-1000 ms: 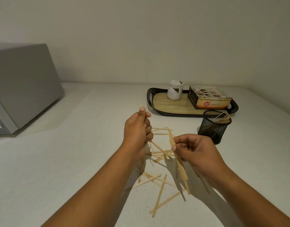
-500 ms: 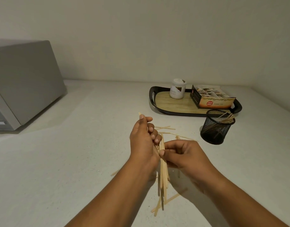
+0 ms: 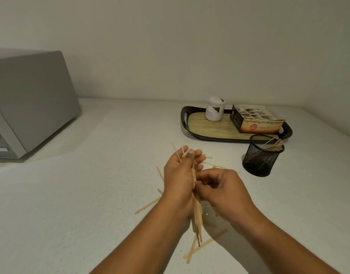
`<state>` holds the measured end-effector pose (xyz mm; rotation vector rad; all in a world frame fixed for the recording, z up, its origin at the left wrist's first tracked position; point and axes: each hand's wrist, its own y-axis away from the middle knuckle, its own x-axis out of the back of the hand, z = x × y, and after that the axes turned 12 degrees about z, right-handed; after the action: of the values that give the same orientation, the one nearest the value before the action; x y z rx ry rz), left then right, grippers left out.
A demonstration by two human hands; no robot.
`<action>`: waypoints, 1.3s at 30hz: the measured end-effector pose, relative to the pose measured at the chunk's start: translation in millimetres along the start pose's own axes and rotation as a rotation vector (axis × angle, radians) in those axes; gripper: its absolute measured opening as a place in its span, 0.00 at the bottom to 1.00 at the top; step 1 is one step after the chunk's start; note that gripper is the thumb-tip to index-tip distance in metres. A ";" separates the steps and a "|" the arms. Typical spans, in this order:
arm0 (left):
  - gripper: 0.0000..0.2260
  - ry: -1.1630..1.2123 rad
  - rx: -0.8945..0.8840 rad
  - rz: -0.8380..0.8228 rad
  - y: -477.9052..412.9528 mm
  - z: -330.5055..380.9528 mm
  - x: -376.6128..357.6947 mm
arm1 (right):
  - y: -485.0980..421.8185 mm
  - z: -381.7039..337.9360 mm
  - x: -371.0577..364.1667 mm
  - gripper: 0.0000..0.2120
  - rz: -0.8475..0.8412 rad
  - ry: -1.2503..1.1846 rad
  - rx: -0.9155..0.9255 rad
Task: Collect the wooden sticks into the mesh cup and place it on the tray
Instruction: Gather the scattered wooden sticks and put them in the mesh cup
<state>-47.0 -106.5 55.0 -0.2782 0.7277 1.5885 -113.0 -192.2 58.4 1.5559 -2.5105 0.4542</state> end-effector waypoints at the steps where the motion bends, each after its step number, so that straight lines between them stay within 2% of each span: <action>1: 0.09 -0.042 0.015 -0.018 2.2 -3.6 0.0 | -0.5 -0.8 -0.1 0.10 0.009 0.042 0.028; 6: 0.16 -0.072 0.078 -0.076 9.4 -17.9 2.8 | -3.4 -6.0 1.1 0.12 0.055 0.152 0.101; 9: 0.14 -0.051 0.129 -0.048 9.8 -18.3 2.0 | -4.3 -4.3 2.8 0.07 0.116 0.091 0.007; 12: 0.17 0.067 0.174 0.032 9.0 -12.5 -1.7 | -1.8 -4.8 7.0 0.03 0.063 -0.023 -0.030; 15: 0.17 0.151 0.103 0.110 4.2 -0.6 -0.9 | 3.6 -6.1 13.5 0.06 0.110 -0.144 -0.072; 17: 0.18 0.153 0.010 0.127 2.5 9.1 -0.9 | 9.8 -3.9 14.3 0.06 0.228 -0.234 -0.180; 20: 0.19 0.166 -0.113 0.075 5.4 18.4 -6.1 | 18.3 0.3 10.1 0.09 0.314 -0.423 -0.511; 23: 0.22 0.151 -0.212 0.008 12.4 20.5 -12.0 | 24.3 -3.4 2.6 0.16 0.271 -0.684 -0.812; 26: 0.23 0.150 -0.241 -0.039 17.4 20.0 -14.9 | 27.7 -5.3 -4.7 0.16 0.213 -0.830 -0.912; 30: 0.23 0.170 -0.209 -0.078 17.5 21.7 -13.3 | 28.0 -0.6 -0.5 0.12 0.139 -0.756 -0.744; 32: 0.22 0.169 -0.201 -0.073 15.0 25.4 -11.2 | 28.7 0.2 0.4 0.13 0.046 -0.527 -0.556; 34: 0.21 0.166 -0.199 -0.072 11.9 30.1 -9.1 | 27.8 0.2 1.7 0.13 0.032 -0.216 -0.308; 35: 0.21 0.169 -0.193 -0.075 10.5 32.4 -8.7 | 26.4 0.9 3.7 0.17 0.022 -0.113 -0.188; 37: 0.20 0.186 -0.180 -0.081 8.2 36.9 -8.3 | 24.5 2.5 7.5 0.24 -0.067 0.002 -0.021; 39: 0.19 0.209 -0.181 -0.087 6.3 40.2 -8.0 | 24.9 3.6 8.9 0.24 -0.149 0.070 0.062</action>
<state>-42.3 -88.9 92.3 -0.6077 0.7219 1.5585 -139.1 -190.6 53.2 1.7035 -2.3293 0.5601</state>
